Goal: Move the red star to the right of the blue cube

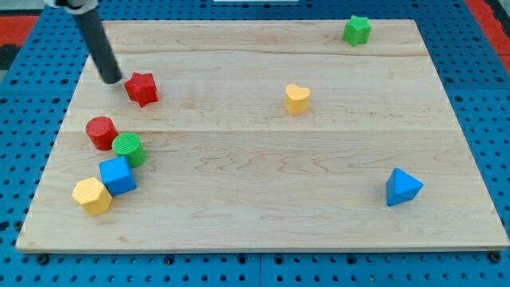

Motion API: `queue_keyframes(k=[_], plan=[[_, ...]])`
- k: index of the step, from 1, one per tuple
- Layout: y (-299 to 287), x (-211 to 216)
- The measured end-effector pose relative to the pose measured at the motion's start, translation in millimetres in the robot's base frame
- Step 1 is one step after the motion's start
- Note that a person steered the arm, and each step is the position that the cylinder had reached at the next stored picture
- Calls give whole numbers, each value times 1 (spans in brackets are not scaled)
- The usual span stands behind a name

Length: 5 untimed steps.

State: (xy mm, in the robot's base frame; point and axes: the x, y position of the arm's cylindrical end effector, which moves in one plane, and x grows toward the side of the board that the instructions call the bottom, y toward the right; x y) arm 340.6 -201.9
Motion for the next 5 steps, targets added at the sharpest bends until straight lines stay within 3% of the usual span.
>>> queue_keyframes(k=[1,2,3,4,5], plan=[[80,19],[107,25],[31,2],[33,25],[82,80]])
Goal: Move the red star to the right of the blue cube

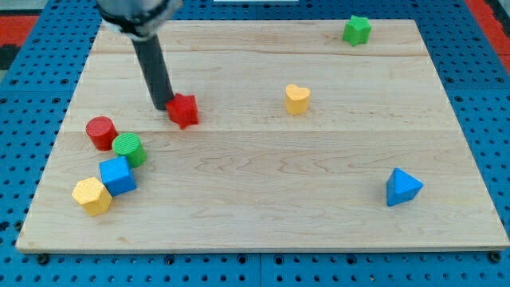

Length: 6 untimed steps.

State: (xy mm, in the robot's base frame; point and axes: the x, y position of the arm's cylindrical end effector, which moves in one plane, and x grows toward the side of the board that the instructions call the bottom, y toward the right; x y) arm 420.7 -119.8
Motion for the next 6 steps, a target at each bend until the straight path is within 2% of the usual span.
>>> queue_keyframes(k=[1,2,3,4,5,6], plan=[[47,23],[12,-22],[73,19],[110,69],[104,26],[153,27]])
